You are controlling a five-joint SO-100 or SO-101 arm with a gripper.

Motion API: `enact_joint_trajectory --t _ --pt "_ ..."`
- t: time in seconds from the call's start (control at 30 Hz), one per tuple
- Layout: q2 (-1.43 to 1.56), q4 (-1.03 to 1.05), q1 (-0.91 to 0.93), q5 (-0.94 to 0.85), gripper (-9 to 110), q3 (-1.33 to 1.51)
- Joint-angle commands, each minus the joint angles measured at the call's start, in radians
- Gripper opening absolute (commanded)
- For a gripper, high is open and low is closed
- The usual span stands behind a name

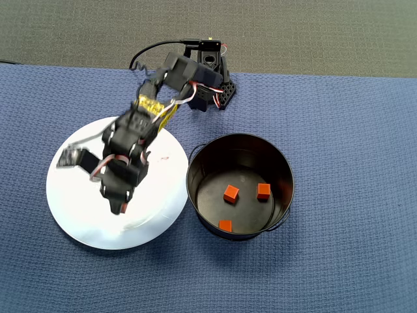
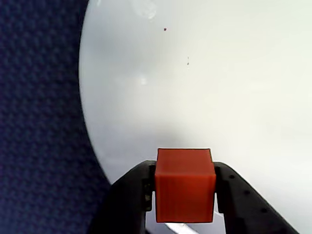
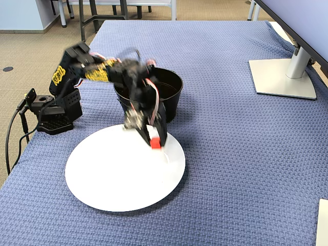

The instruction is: Pick up the red cubes from the white plate and place them in the black recipient

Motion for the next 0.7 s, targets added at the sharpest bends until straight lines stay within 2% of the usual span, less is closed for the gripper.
enact_joint_trajectory --t 0.0,0.23,0.37,0.6,0.63,0.67 --pt "0.31 0.038 0.023 0.051 0 0.083" --pt "0.735 0.13 -0.078 0.018 0 0.385" --pt "0.888 0.193 -0.207 0.028 0 0.489" --pt "0.977 0.058 -0.528 0.051 0 0.73" --pt "0.977 0.029 -0.568 0.054 5 0.764" --pt "0.976 0.008 -0.601 0.058 18 0.788"
